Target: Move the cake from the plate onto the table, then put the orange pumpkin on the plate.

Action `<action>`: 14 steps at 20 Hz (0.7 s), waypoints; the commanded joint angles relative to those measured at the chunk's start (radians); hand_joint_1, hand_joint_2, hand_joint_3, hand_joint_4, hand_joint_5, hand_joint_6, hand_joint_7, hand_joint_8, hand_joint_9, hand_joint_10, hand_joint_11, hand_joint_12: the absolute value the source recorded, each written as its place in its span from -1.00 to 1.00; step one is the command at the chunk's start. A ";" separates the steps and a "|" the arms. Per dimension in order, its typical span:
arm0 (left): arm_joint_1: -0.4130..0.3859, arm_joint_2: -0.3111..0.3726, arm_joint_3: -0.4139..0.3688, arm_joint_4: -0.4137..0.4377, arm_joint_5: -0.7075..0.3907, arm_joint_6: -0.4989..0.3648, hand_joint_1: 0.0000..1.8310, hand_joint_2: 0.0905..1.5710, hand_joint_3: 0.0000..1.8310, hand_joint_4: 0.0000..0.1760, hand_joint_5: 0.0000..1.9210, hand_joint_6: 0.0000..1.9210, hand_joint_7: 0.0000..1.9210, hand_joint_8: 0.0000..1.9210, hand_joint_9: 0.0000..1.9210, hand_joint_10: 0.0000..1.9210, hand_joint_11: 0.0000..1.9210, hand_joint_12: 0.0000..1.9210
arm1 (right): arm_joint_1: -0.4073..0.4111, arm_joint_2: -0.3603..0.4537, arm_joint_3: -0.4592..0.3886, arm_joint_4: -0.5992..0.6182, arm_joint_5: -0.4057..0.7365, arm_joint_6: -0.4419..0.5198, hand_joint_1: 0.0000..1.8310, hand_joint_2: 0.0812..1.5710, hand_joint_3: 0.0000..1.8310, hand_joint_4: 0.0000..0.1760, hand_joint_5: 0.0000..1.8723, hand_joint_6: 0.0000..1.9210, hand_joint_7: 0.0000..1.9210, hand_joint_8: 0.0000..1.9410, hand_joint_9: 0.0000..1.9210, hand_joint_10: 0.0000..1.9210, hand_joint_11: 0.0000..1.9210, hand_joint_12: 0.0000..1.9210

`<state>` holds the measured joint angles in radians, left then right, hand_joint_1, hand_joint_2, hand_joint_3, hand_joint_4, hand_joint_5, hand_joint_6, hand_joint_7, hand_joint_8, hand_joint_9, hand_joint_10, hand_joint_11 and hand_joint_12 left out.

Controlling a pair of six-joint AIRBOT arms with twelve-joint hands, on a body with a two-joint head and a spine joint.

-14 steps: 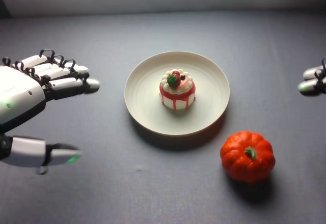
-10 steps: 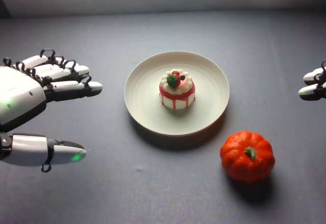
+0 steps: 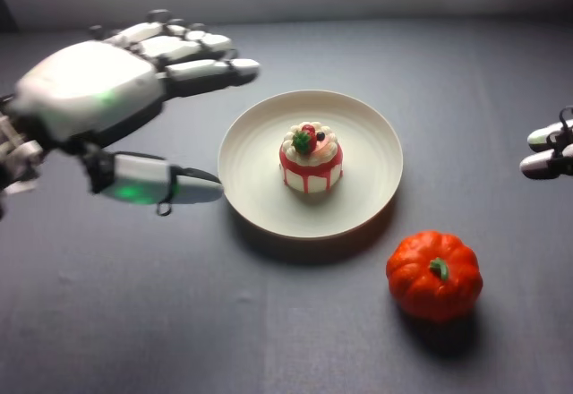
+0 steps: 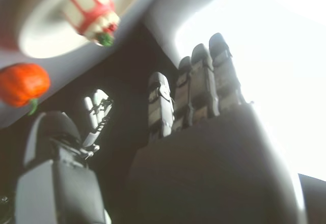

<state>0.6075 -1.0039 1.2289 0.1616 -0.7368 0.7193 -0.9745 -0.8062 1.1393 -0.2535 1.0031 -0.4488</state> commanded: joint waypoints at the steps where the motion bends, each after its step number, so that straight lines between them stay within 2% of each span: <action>1: -0.041 -0.012 0.018 0.014 -0.055 -0.013 -0.26 0.20 -1.00 0.24 -0.66 -1.00 -0.76 -1.00 -0.72 -1.00 -1.00 -0.28 | 0.017 0.002 0.003 0.032 0.113 0.003 -0.23 0.50 -1.00 -1.00 -0.37 -0.99 -0.53 -0.98 -0.47 -0.97 -0.92 0.27; 2: -0.077 -0.031 0.035 0.043 -0.024 -0.022 -0.16 0.16 -1.00 0.15 -0.66 -1.00 -0.76 -1.00 -0.70 -1.00 -1.00 -0.19 | 0.019 0.001 0.003 0.029 0.113 0.003 -0.24 0.51 -1.00 -1.00 -0.29 -0.99 -0.44 -0.98 -0.39 -0.96 -0.86 0.29; 3: -0.129 -0.067 0.062 0.079 0.028 -0.031 -0.12 0.14 -1.00 0.36 -0.67 -1.00 -0.77 -1.00 -0.73 -1.00 -1.00 -0.23 | 0.022 0.001 0.003 0.024 0.113 0.004 -0.23 0.51 -1.00 -1.00 -0.21 -0.99 -0.36 -0.98 -0.32 -0.96 -0.77 0.27; 4: -0.158 -0.099 0.087 0.103 0.064 -0.039 -0.11 0.12 -1.00 0.41 -0.66 -1.00 -0.78 -1.00 -0.75 -1.00 -1.00 -0.25 | 0.025 -0.001 0.003 0.017 0.114 0.009 -0.20 0.50 -1.00 -1.00 -0.18 -0.99 -0.34 -0.98 -0.29 -0.95 -0.73 0.28; 5: -0.172 -0.127 0.110 0.117 0.086 -0.049 -0.10 0.11 -1.00 0.58 -0.66 -1.00 -0.77 -1.00 -0.75 -1.00 -1.00 -0.28 | 0.030 -0.004 0.003 0.008 0.113 0.013 -0.19 0.50 -1.00 -1.00 -0.15 -0.99 -0.29 -0.98 -0.25 -0.96 -0.68 0.23; 6: -0.182 -0.147 0.126 0.133 0.098 -0.061 -0.10 0.12 -1.00 0.61 -0.67 -1.00 -0.77 -1.00 -0.76 -1.00 -1.00 -0.32 | 0.033 -0.007 0.005 0.000 0.113 0.016 -0.20 0.51 -1.00 -1.00 -0.15 -1.00 -0.26 -0.99 -0.24 -0.97 -0.68 0.17; 7: -0.194 -0.170 0.144 0.155 0.115 -0.081 -0.08 0.11 -1.00 0.73 -0.66 -1.00 -0.76 -1.00 -0.73 -0.99 -1.00 -0.29 | 0.039 -0.011 0.006 -0.010 0.113 0.020 -0.23 0.52 -1.00 -1.00 -0.17 -1.00 -0.21 -0.98 -0.20 -0.96 -0.67 0.16; 8: -0.210 -0.197 0.162 0.178 0.147 -0.086 -0.13 0.14 -0.99 0.85 -0.69 -1.00 -0.78 -1.00 -0.73 -1.00 -1.00 -0.28 | 0.050 -0.014 0.007 -0.020 0.113 0.020 -0.28 0.53 -1.00 -1.00 -0.18 -1.00 -0.19 -0.99 -0.18 -0.97 -0.63 0.13; 9: -0.218 -0.213 0.175 0.189 0.167 -0.086 -0.20 0.17 -0.99 0.96 -0.70 -1.00 -0.80 -1.00 -0.75 -1.00 -1.00 -0.30 | 0.056 -0.015 0.007 -0.026 0.113 0.020 -0.23 0.52 -1.00 -1.00 -0.17 -1.00 -0.19 -0.99 -0.18 -0.98 -0.62 0.12; 10: -0.222 -0.230 0.188 0.195 0.186 -0.086 -0.21 0.17 -1.00 0.99 -0.70 -1.00 -0.79 -1.00 -0.72 -1.00 -1.00 -0.25 | 0.062 -0.017 0.007 -0.032 0.113 0.020 -0.22 0.51 -1.00 -1.00 -0.17 -0.99 -0.20 -1.00 -0.19 -0.98 -0.60 0.13; 12: -0.225 -0.264 0.215 0.196 0.209 -0.086 -0.14 0.16 -1.00 1.00 -0.67 -1.00 -0.76 -1.00 -0.68 -1.00 -1.00 -0.12 | 0.066 -0.018 0.007 -0.037 0.113 0.020 -0.10 0.45 -1.00 -1.00 -0.24 -1.00 -0.37 -1.00 -0.33 -1.00 -0.66 0.10; 13: -0.226 -0.276 0.225 0.196 0.222 -0.086 -0.15 0.16 -1.00 1.00 -0.66 -1.00 -0.74 -1.00 -0.67 -0.99 -1.00 -0.09 | 0.066 -0.018 0.007 -0.038 0.113 0.020 -0.12 0.45 -1.00 -1.00 -0.28 -1.00 -0.42 -1.00 -0.38 -1.00 -0.69 0.09; 14: -0.226 -0.286 0.235 0.196 0.234 -0.086 -0.14 0.17 -1.00 1.00 -0.66 -1.00 -0.74 -1.00 -0.66 -0.99 -1.00 -0.08 | 0.066 -0.018 0.007 -0.040 0.114 0.022 -0.24 0.50 -0.99 -1.00 -0.35 -1.00 -0.51 -1.00 -0.47 -1.00 -0.77 0.05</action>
<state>0.3912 -1.2934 1.4635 0.3695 -0.4068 0.6312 -0.9188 -0.8276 1.1416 -0.3309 1.0058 -0.4343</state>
